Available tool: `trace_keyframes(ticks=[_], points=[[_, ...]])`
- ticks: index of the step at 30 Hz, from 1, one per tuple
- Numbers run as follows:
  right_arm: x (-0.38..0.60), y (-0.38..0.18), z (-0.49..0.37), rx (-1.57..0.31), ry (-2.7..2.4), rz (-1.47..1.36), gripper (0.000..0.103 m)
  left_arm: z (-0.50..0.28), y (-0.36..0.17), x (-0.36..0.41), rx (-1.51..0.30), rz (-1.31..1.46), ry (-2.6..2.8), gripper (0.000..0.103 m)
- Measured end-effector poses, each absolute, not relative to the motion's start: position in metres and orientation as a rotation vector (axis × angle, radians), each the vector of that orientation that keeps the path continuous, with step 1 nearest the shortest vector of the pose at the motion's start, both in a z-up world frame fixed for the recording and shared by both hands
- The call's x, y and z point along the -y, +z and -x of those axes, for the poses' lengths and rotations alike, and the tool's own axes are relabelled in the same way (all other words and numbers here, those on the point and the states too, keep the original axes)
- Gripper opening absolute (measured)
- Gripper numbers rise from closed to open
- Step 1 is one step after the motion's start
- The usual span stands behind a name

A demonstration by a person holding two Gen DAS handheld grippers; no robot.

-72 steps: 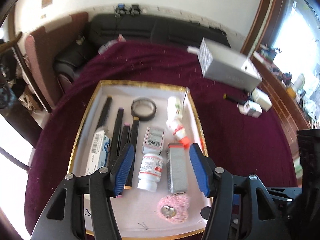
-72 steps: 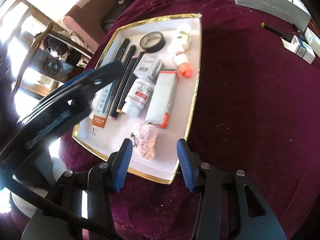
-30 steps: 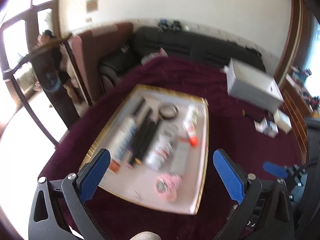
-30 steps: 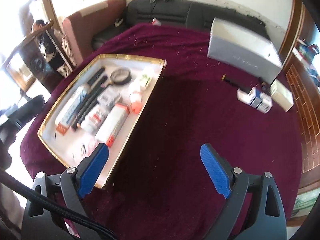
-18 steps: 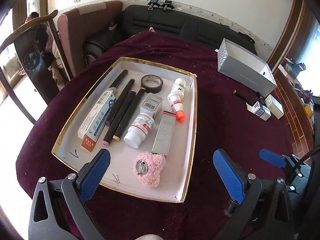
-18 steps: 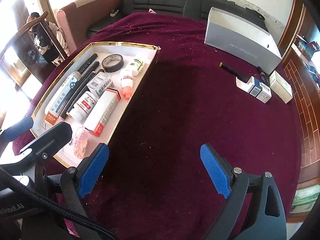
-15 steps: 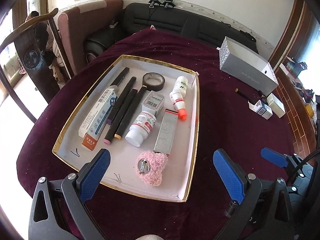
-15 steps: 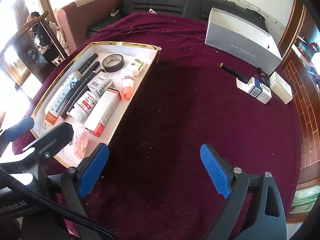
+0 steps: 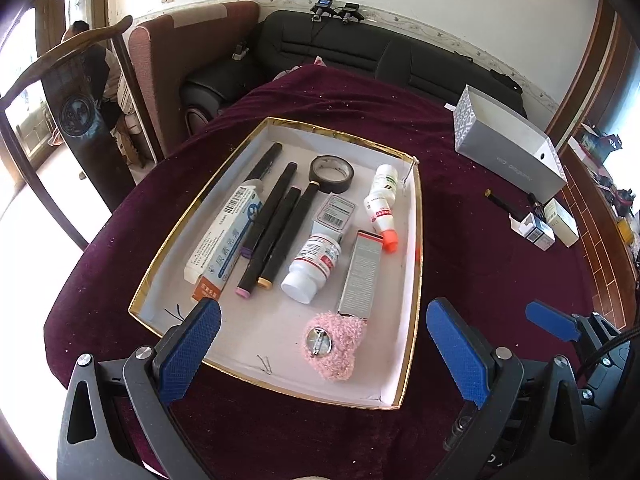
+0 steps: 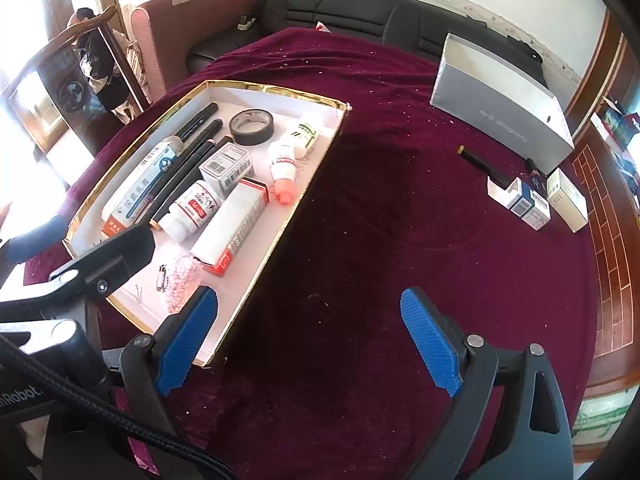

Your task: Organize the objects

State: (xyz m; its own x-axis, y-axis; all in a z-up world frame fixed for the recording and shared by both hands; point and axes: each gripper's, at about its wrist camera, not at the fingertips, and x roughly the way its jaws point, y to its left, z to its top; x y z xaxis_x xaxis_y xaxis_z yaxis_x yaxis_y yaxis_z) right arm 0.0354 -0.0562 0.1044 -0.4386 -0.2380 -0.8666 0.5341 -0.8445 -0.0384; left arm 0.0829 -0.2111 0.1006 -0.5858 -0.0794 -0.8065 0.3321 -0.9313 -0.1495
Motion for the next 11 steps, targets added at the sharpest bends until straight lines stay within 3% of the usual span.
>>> trace_keyframes(ticks=[11], points=[[0.072,0.106,-0.04,-0.441,-2.278,-1.301,0.094,-0.076,0.095,0.228,-0.401,-1.317,-2.512,0.101]])
